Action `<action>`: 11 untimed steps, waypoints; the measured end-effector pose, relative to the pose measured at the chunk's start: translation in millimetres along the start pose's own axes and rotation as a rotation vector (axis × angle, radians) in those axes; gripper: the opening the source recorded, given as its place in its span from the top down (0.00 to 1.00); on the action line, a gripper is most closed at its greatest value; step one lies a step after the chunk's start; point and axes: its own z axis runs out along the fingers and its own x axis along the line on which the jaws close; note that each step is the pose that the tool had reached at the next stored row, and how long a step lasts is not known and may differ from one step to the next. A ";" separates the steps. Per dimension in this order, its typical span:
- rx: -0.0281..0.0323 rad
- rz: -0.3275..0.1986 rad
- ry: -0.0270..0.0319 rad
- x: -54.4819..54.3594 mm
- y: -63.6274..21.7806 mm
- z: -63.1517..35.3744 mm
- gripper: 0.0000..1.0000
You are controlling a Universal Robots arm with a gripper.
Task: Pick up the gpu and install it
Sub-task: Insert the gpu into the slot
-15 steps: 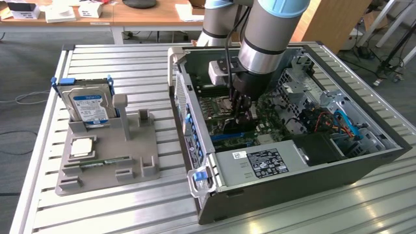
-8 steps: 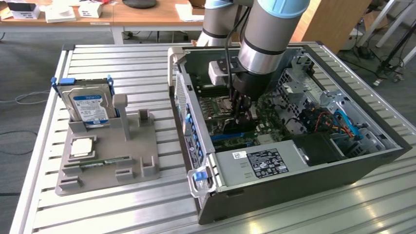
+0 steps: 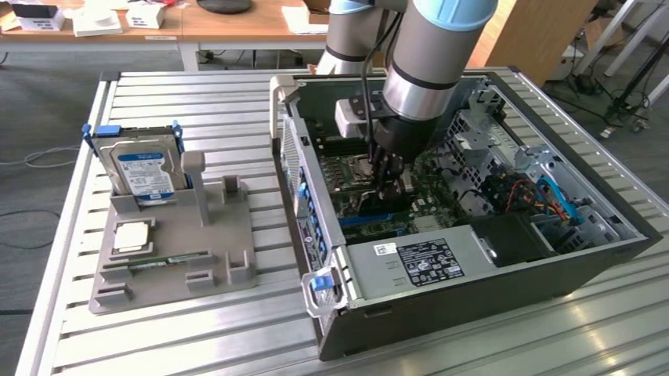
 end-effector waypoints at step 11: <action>0.0000 0.000 0.0000 0.1 0.0 1.8 0.73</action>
